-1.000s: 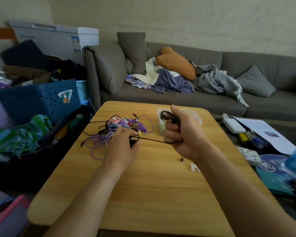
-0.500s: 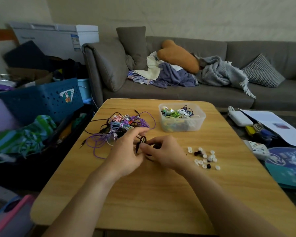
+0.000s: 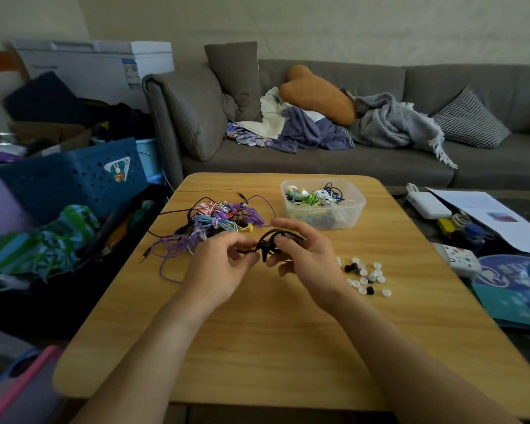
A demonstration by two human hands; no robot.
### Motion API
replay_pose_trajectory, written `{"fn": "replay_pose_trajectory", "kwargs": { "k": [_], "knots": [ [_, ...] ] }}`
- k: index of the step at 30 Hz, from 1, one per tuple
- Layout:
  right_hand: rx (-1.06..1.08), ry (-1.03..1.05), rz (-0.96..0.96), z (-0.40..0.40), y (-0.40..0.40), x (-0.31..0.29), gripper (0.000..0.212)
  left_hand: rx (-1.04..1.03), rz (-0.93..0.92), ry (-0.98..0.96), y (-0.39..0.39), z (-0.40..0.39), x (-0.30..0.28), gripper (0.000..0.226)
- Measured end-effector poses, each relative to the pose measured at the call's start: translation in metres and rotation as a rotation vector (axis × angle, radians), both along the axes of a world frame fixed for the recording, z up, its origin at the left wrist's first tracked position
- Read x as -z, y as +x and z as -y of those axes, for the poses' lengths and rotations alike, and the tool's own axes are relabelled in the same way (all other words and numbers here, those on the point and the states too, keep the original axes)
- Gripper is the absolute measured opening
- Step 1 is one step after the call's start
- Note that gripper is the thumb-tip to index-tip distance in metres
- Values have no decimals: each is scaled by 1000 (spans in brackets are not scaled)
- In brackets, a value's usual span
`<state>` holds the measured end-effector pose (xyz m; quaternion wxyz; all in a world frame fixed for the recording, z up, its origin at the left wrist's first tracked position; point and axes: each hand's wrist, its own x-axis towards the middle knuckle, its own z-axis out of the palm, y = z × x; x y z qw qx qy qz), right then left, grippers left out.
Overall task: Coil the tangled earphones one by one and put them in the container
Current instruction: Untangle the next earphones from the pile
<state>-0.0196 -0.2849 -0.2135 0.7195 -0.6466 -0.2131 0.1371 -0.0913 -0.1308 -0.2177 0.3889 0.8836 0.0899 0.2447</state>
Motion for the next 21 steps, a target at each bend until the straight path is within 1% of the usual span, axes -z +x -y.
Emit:
{"fn": "replay_pose_trajectory", "kwargs": {
  "k": [3,5,9,13,18,21],
  "knots": [
    [65,24,-50,2,1,-1,12,-28,60,65,1,2,-3,12],
    [72,28,-83,3,1,-1,5,-57,96,105,1,1,-3,9],
    [64,133,-180,4,0,-6,17,-179,157,140,0,-4,-2,17],
    [94,279,-233,10,5,-14,17,-310,77,151,-1,-11,-1,32],
    [150,482,-371,22,14,-23,17,-363,-40,159,-2,-16,-1,32],
    [144,550,-449,30,19,-29,30,-370,-119,179,-2,-17,-1,28]
  ]
}}
